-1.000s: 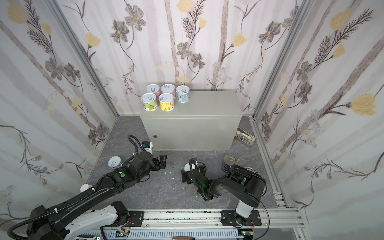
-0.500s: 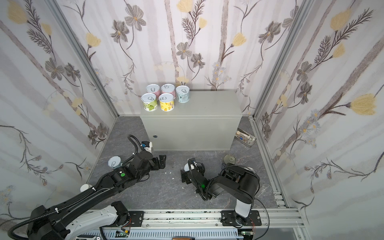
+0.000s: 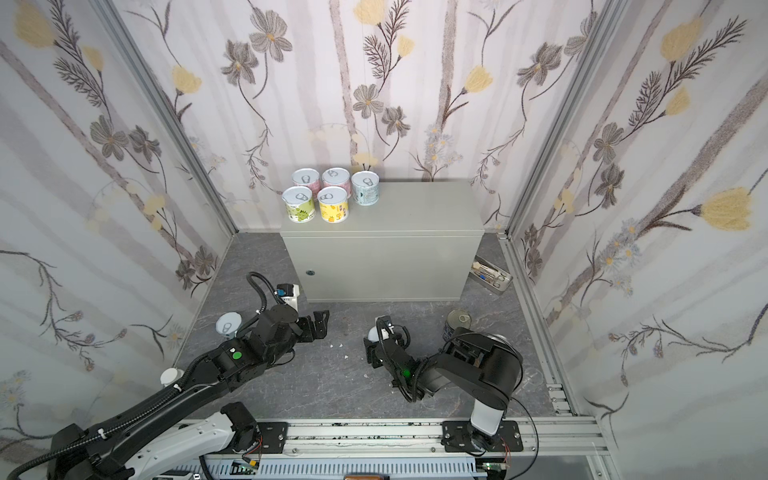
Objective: Place and organize the canned foods onto the counter
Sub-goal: 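Close the right gripper on the orange-labelled can and lift it, then carry the orange-labelled can up onto the cabinet top beside the teal can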
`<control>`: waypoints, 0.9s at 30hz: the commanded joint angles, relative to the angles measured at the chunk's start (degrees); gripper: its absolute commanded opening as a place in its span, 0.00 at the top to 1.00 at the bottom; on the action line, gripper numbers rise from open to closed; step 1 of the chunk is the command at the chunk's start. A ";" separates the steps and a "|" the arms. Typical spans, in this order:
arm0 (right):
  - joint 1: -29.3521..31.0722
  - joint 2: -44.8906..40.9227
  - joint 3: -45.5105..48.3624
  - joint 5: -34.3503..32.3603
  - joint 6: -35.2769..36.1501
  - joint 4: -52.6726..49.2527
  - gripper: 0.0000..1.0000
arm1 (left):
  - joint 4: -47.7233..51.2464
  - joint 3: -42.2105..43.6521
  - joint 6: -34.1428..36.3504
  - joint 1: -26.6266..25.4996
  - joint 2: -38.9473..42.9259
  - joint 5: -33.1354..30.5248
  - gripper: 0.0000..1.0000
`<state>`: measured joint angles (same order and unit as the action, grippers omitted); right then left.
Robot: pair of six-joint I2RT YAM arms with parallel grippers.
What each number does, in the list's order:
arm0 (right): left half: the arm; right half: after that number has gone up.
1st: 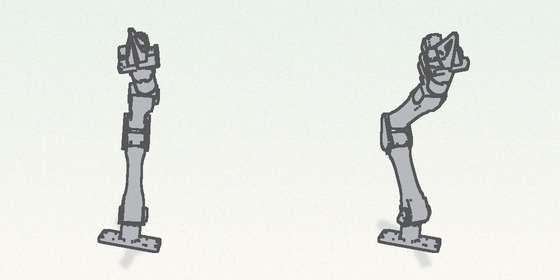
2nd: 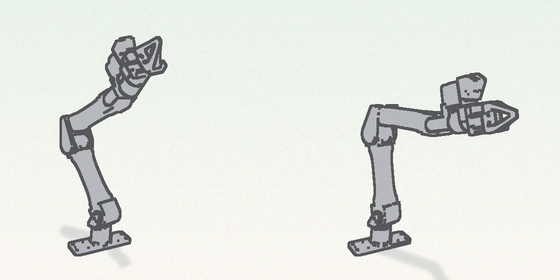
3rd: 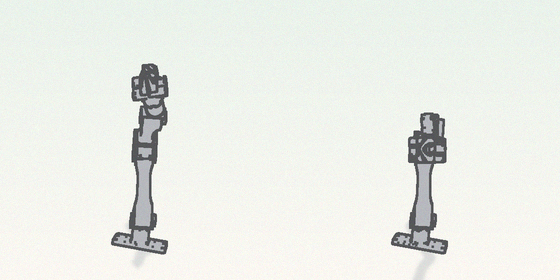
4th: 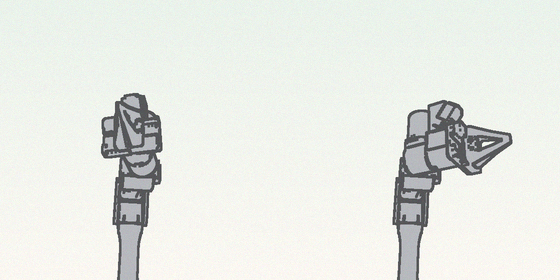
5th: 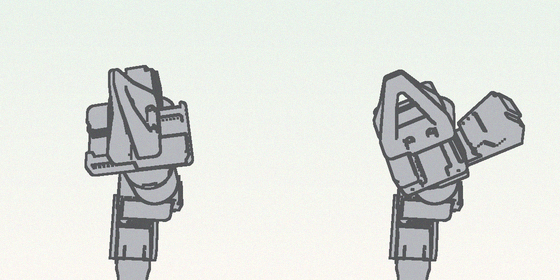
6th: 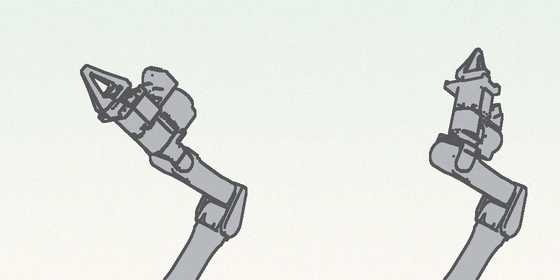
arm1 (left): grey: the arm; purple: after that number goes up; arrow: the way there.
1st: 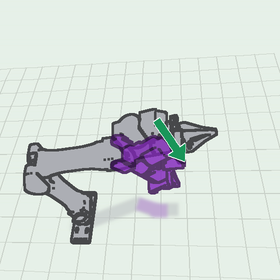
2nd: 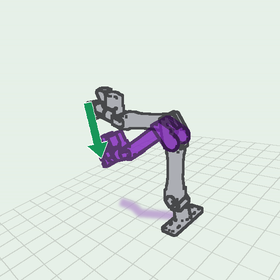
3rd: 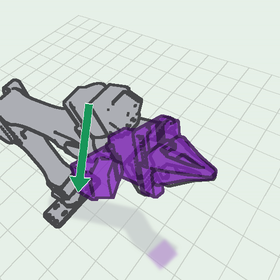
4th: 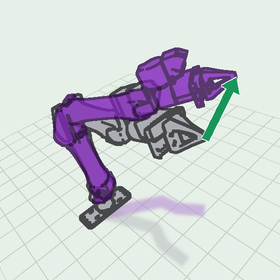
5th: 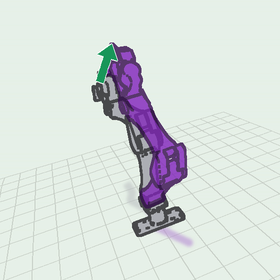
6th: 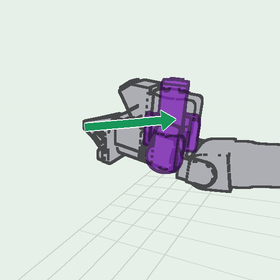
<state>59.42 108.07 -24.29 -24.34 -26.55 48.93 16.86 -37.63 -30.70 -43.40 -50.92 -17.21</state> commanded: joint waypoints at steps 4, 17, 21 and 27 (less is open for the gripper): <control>0.96 -5.27 0.03 -2.20 -0.56 -2.21 0.31 | 1.56 0.30 -1.49 0.07 2.54 0.49 0.00; 1.85 -31.21 -4.42 0.23 0.69 -29.22 0.29 | 4.75 3.69 -3.82 0.09 8.45 0.36 0.00; 1.16 -38.67 -8.41 1.13 3.11 -37.55 0.33 | 4.78 4.05 -3.80 0.07 8.73 0.54 0.00; -1.08 -45.58 -17.28 2.91 6.88 -48.13 0.34 | 4.76 4.21 -3.41 0.07 8.22 0.36 0.00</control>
<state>59.20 64.14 -38.33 -22.76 -22.55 5.08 21.69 -33.63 -33.45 -43.40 -42.44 -16.36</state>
